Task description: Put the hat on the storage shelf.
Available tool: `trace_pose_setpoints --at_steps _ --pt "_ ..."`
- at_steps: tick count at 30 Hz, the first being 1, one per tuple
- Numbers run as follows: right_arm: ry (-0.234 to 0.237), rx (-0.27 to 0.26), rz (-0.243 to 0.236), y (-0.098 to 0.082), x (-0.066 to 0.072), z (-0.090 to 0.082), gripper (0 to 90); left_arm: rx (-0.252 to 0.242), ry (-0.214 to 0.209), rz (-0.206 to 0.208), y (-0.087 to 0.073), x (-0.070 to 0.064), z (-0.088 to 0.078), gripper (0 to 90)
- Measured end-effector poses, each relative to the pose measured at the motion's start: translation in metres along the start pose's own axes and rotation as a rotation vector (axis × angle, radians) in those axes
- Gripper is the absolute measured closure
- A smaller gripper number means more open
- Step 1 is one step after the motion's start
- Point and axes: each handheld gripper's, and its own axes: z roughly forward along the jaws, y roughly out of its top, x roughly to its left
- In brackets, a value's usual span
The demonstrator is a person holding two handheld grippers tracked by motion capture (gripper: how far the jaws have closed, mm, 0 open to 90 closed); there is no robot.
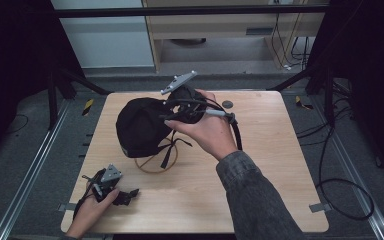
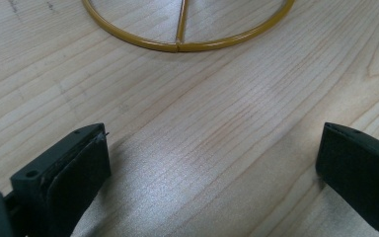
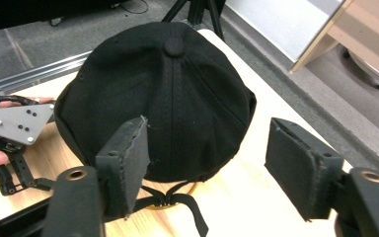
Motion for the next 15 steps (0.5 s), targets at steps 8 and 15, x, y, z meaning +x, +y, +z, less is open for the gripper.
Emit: trace_pose_setpoints --at_steps 8,15 --pt "-0.03 0.01 0.011 -0.015 0.003 -0.004 20.8 0.001 0.0 0.0 0.0 0.0 0.0 0.0" --pt "-0.064 0.026 0.032 -0.033 0.001 -0.007 14.0 0.001 0.0 0.0 0.0 0.0 0.0 0.0"
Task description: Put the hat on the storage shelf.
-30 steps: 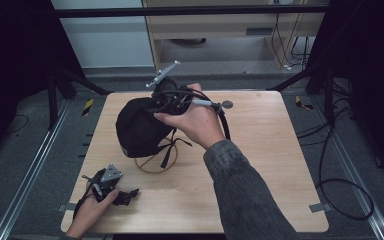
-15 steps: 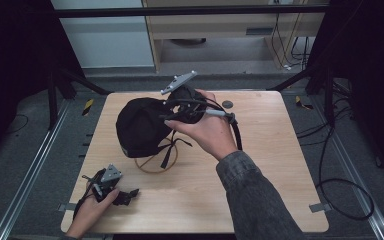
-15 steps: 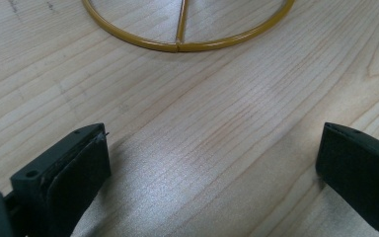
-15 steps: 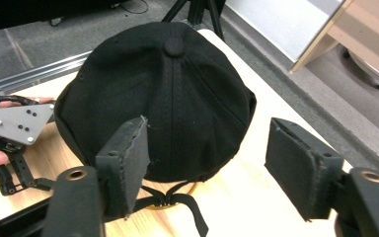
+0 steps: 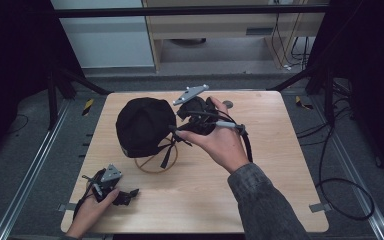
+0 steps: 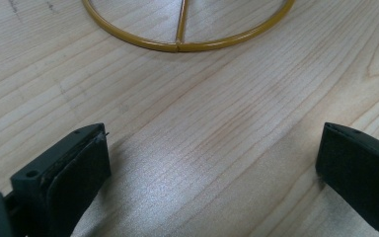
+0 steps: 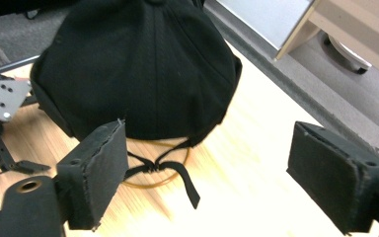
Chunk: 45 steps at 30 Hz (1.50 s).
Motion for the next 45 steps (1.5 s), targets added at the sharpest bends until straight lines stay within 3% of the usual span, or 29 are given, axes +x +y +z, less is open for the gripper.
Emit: trace_pose_setpoints --at_steps 14,28,45 --pt "-0.044 -0.028 0.069 -0.035 -0.023 -0.024 7.7 -0.002 0.001 -0.002 0.0 0.0 0.0 0.0" --pt "-0.105 -0.022 0.123 -0.077 -0.049 -0.046 6.7 -0.003 0.002 -0.002 0.0 0.0 0.0 0.0" --pt "-0.148 0.002 0.206 -0.131 -0.07 -0.052 6.8 -0.001 0.002 -0.001 0.0 0.0 0.0 0.0"
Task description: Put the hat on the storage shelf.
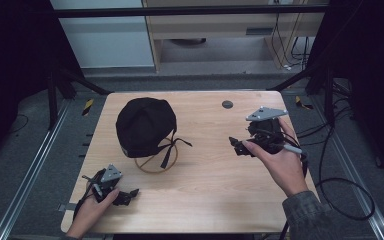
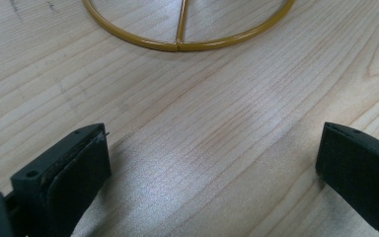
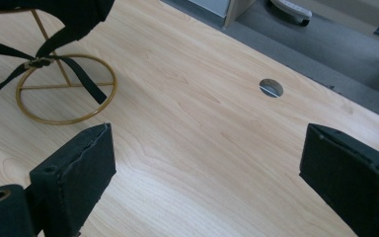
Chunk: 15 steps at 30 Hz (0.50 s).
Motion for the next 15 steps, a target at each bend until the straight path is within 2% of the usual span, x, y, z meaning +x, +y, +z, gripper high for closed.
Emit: trace_pose_setpoints --at_steps 9,15 --pt "0.002 0.023 0.041 -0.032 -0.009 0.01 6.7 0.0 0.0 0.0 0.0 0.0 0.0 0.0" --pt "0.001 0.06 0.079 -0.06 -0.016 0.023 6.5 0.0 0.0 0.0 0.0 0.0 0.0 0.0"
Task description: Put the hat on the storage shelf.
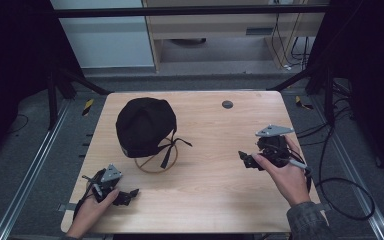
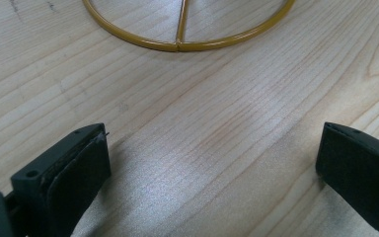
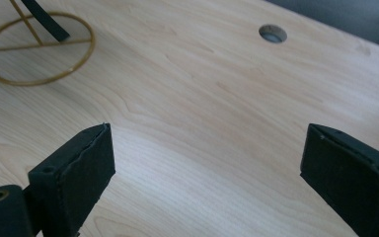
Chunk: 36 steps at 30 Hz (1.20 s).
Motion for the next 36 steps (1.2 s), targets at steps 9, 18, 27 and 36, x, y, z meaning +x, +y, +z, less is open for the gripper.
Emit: trace_pose_setpoints --at_steps 9,18,27,36 --pt "-0.003 0.03 0.049 -0.027 -0.009 0.012 7.0 0.0 0.0 0.0 0.0 0.0 0.0 0.0" --pt "-0.006 0.048 0.052 -0.041 -0.009 0.015 7.2 0.0 0.0 0.0 0.0 0.0 0.0 0.0" --pt "-0.002 0.057 0.072 -0.052 -0.011 0.018 7.7 0.0 0.0 -0.001 0.0 0.0 0.0 0.0" --pt "0.008 0.069 0.061 -0.06 -0.006 0.024 8.5 0.0 0.0 -0.002 0.0 0.0 0.0 0.0"
